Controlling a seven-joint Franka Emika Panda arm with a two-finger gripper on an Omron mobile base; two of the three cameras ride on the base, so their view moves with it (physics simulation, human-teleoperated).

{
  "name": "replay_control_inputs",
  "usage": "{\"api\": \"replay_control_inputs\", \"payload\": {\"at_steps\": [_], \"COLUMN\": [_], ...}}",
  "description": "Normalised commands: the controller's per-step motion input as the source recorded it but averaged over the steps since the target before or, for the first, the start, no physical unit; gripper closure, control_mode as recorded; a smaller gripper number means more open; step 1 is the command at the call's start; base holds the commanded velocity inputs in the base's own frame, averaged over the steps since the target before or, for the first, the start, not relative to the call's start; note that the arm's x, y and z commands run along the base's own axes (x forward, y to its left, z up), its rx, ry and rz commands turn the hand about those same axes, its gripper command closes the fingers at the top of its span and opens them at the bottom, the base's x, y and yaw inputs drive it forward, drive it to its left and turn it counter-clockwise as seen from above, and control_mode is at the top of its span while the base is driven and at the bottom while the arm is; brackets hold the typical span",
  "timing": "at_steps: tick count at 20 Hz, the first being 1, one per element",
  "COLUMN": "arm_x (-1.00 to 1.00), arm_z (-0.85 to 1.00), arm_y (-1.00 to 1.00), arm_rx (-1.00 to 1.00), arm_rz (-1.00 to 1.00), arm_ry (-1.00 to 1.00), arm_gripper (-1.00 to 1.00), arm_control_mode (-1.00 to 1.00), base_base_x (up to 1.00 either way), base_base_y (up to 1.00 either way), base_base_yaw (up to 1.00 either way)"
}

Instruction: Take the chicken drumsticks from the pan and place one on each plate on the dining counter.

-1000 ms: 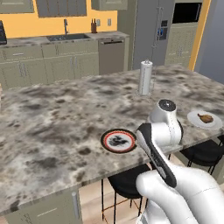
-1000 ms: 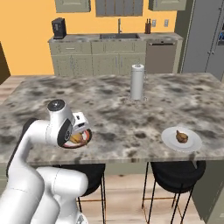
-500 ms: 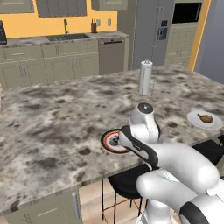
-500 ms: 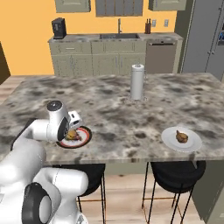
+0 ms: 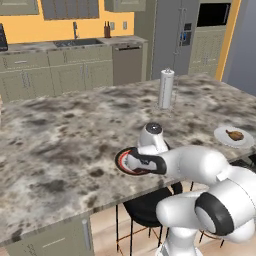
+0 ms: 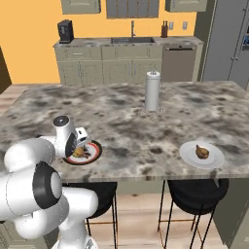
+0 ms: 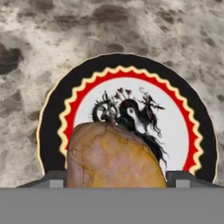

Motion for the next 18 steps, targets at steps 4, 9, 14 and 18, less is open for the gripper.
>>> {"api": "replay_control_inputs", "payload": {"at_steps": [4, 9, 14, 18], "arm_x": [0.23, 0.11, 0.05, 0.04], "arm_z": [-0.28, -0.2, -0.13, -0.08], "arm_y": [0.0, 0.0, 0.0, 0.0], "arm_rx": [0.0, 0.01, 0.0, 0.0], "arm_rz": [0.0, 0.01, 0.01, 0.02], "arm_ry": [0.03, 0.02, 0.0, 0.0], "arm_gripper": [1.0, 1.0, 1.0, 1.0], "arm_control_mode": [-1.0, -1.0, -1.0, -1.0], "base_base_x": [0.0, 0.0, 0.0, 0.0], "base_base_y": [0.0, 0.0, 0.0, 0.0], "base_base_yaw": [0.0, 0.0, 0.0, 0.0]}}
